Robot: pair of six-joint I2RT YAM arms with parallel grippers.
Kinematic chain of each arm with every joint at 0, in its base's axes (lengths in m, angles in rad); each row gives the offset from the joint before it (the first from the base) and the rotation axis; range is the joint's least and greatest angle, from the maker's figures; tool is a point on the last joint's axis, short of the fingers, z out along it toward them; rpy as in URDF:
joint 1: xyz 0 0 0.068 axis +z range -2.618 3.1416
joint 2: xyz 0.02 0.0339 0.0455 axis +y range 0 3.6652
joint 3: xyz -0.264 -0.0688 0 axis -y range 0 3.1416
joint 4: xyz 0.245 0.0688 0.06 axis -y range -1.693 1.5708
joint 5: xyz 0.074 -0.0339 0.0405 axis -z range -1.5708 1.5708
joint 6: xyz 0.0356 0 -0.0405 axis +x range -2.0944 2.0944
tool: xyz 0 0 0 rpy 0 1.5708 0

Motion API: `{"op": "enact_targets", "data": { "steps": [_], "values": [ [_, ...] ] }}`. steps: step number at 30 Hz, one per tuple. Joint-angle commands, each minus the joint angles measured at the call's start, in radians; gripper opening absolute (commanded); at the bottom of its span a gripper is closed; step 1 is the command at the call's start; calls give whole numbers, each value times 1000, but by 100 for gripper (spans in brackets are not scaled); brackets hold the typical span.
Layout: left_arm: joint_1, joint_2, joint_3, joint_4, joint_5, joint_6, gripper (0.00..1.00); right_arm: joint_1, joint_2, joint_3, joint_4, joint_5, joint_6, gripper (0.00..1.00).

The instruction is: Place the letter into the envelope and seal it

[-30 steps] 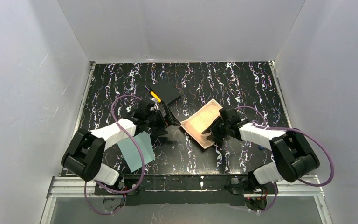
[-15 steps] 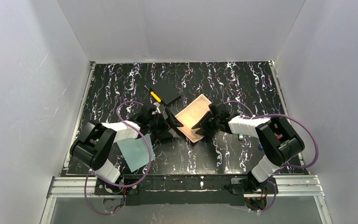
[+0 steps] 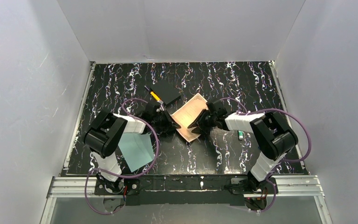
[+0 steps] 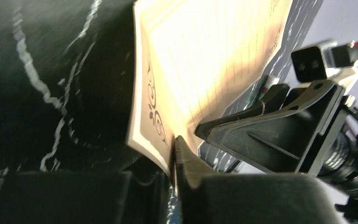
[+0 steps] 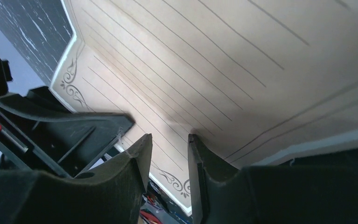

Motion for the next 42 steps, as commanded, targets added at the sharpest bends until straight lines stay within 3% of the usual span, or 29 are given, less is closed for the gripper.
{"op": "enact_targets", "data": {
  "steps": [1, 5, 10, 14, 17, 21, 25, 36, 42],
  "values": [
    [2, 7, 84, -2, 83, 108, 0, 8, 47, 21, -11, -16, -61, 43],
    [45, -85, 100, -44, 170, 216, 0, -3, 16, 112, -68, 3, -143, 44],
    [138, -233, 137, -148, 368, 355, 0, -33, -12, 386, -350, 172, -381, 46],
    [201, -344, 196, -248, 542, 450, 0, -62, -25, 578, -388, 166, -559, 48],
    [203, -398, 313, -531, 577, 664, 0, -64, -43, 670, -336, 68, -741, 55],
    [198, -435, 487, -978, 532, 990, 0, -63, -65, 767, -304, -197, -960, 77],
    [198, -478, 551, -1166, 491, 1153, 0, -47, -73, 839, -329, -332, -1063, 86],
    [198, -433, 656, -1374, 573, 1330, 0, 49, -97, 884, -742, -496, -1527, 83],
    [194, -511, 594, -1354, 542, 1481, 0, 62, -69, 924, -864, -507, -1617, 61]
  ]
}}
